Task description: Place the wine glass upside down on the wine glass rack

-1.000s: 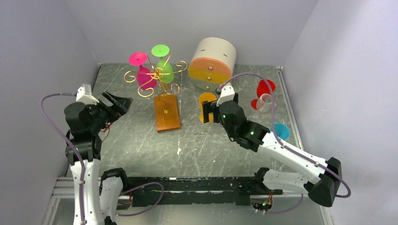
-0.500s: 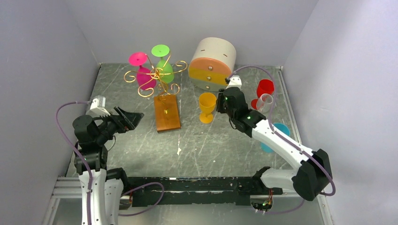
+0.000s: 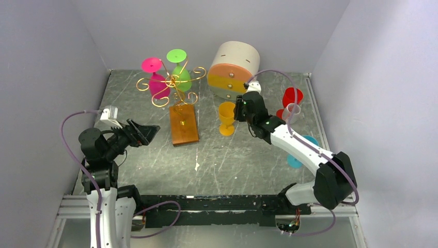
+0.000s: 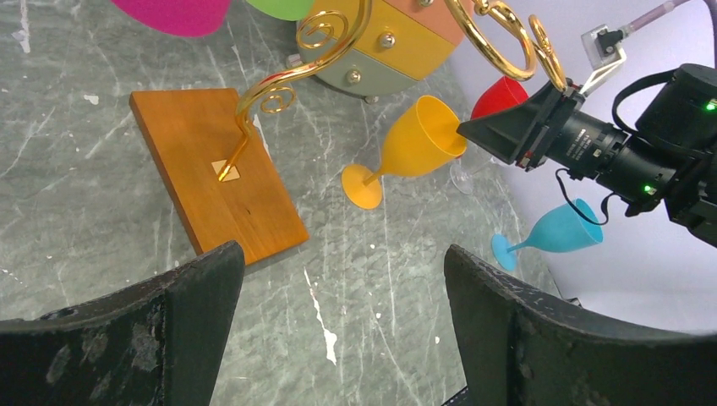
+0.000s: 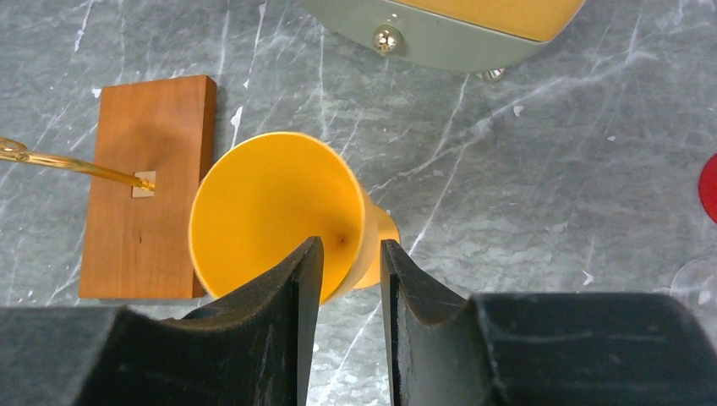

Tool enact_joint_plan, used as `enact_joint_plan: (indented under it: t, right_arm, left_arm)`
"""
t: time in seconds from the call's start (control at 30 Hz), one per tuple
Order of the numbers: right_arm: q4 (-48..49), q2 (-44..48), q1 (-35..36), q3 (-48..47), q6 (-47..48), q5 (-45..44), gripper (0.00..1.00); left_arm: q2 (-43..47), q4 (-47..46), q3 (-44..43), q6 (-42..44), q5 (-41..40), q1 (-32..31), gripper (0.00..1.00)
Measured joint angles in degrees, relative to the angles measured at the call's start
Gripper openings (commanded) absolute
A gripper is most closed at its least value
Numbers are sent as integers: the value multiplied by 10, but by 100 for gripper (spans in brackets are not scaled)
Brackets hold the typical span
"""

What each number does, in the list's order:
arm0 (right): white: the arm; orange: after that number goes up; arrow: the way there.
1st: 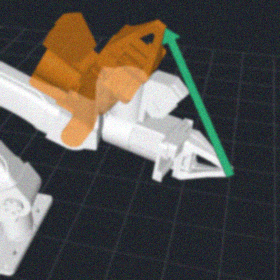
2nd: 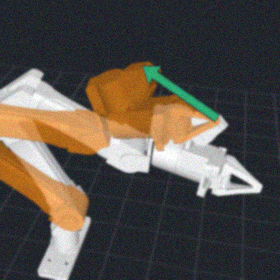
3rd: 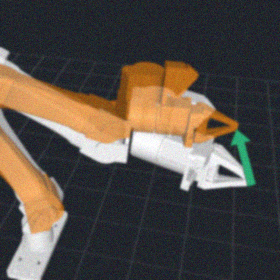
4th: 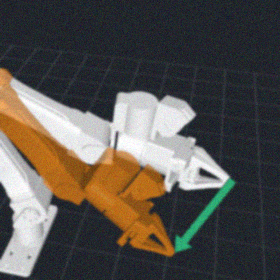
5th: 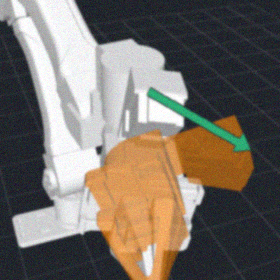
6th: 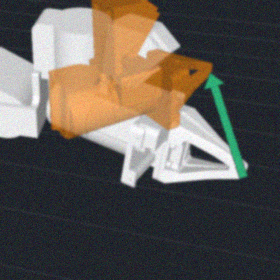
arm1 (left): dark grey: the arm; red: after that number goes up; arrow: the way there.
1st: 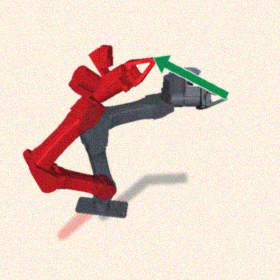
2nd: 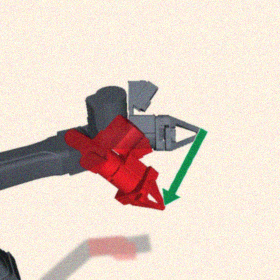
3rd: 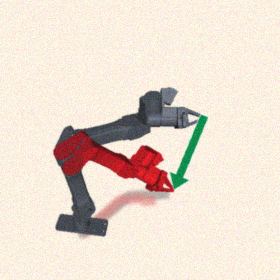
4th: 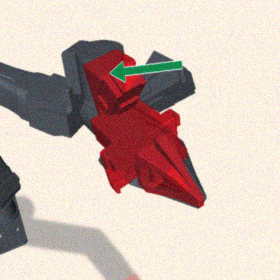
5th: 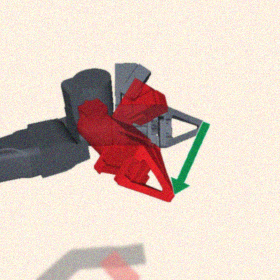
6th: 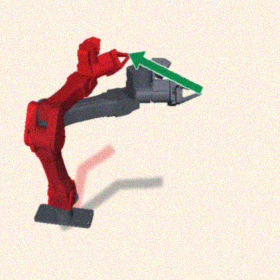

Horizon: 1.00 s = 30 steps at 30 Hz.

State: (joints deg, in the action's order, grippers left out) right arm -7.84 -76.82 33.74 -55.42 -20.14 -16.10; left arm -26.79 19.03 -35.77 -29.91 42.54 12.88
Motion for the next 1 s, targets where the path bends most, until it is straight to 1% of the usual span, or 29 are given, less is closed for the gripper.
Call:
enact_joint_plan:
  t: [0.1, 0.23, 0.33, 0.53, 0.77, 1.0]
  right_arm:
    - [4, -13, 0, -2, 0, 7, 34]
    - [5, -21, 0, -2, 1, 14, 29]
    - [8, -23, 0, -2, 3, 18, 21]
    - [10, -27, 0, -3, 11, 29, 1]
    - [-8, -5, -1, -1, 23, 45, 0]
    - [-40, 56, -1, 1, 26, 84, 0]
  left_arm:
    - [0, -3, 0, 0, 2, 0, 91]
    - [0, -9, 1, 0, 3, 0, 90]
    - [0, -14, 4, -1, 4, 0, 90]
    - [3, -26, 13, -1, 8, 0, 88]
    - [3, -51, 29, -3, 17, 0, 85]
    - [22, -94, 55, -5, 27, 0, 84]
